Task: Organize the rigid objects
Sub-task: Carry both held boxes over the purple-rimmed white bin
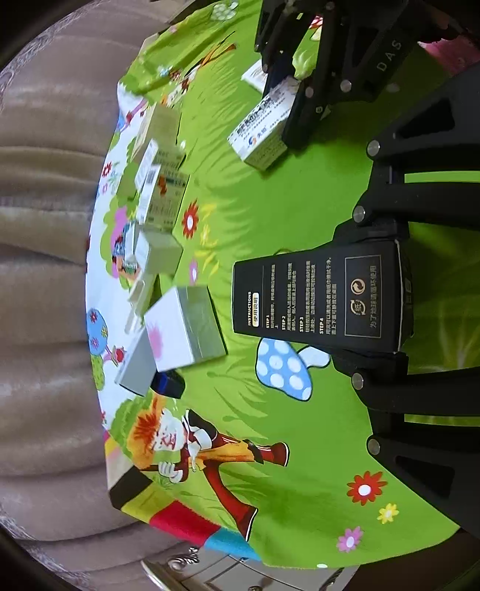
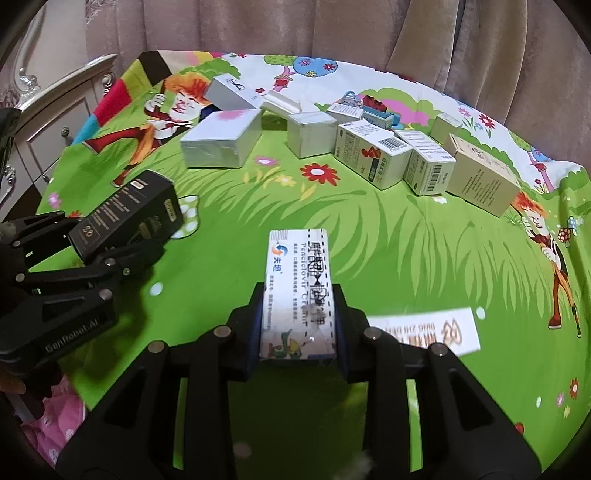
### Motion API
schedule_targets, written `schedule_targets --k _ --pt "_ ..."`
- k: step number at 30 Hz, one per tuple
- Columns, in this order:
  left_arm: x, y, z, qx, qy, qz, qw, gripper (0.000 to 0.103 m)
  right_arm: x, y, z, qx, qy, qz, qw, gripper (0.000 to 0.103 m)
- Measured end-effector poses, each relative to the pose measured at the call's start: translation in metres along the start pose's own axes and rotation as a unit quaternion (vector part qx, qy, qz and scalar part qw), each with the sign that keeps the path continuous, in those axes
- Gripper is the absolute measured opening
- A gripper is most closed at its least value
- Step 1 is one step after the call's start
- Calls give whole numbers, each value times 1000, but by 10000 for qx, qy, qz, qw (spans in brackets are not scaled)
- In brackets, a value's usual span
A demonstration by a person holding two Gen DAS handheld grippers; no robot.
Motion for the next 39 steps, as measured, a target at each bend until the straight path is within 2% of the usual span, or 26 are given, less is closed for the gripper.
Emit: schedule_targets --k 11,26,39 --pt "-8 26 26 -161 -125 145 9997 40 -25 41 14 -13 -177 154 9997 36" --pt "-19 59 94 -414 -835 363 9950 40 -81 106 59 -297 -643 485 9963 37" --pt "-26 93 165 -666 -1670 507 9824 40 -136 164 108 -820 -1157 806 9866 37"
Point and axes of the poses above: each gripper's, at about its wrist camera, not at the fingertips, and y roughly against the way its jaws point, z to its right, x to its top, the point moved 10 cm from there along -y, roughly the way its jaws point, and after that the axes turned 14 degrees about -z, right-handed, at the moved point
